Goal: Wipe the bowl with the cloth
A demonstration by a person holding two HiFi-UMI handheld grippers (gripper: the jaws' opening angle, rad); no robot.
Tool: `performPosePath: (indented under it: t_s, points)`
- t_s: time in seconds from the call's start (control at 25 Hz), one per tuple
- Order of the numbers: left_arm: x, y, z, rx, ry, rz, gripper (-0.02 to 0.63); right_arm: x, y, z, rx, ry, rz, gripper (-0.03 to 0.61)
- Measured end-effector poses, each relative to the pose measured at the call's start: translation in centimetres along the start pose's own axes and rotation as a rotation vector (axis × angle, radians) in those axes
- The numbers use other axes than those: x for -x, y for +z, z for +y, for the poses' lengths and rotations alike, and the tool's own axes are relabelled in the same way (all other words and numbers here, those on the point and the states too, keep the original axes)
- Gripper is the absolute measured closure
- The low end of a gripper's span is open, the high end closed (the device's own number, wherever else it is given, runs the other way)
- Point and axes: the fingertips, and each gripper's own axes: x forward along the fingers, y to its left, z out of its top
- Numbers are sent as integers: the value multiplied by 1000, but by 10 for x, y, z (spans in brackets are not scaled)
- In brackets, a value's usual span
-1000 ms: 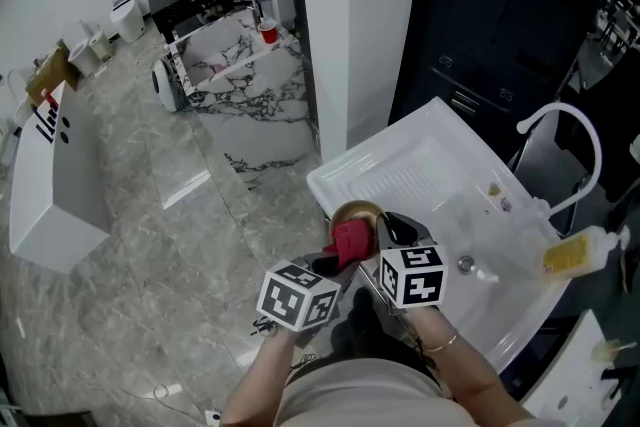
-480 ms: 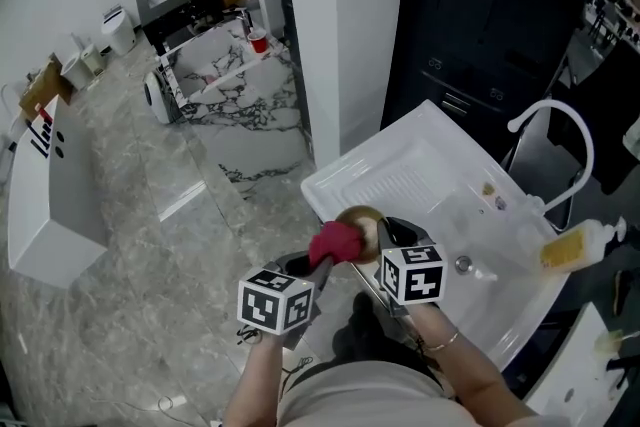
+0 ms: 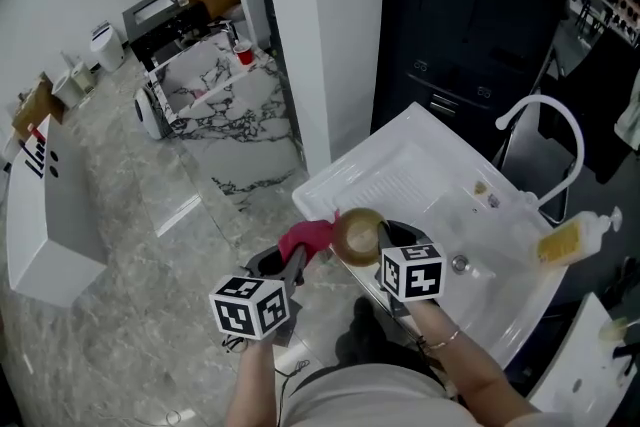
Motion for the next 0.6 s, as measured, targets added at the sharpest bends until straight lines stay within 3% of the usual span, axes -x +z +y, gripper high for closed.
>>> performPosePath:
  t_s: [0.32,0.6]
  points:
    - [0,28,17,15,85,-148,571,-5,-5,-22,-50,-30,20,558]
    - [-7,44,16,-30,124,-204,571,-14,-8,-48,-106,-68,36,558]
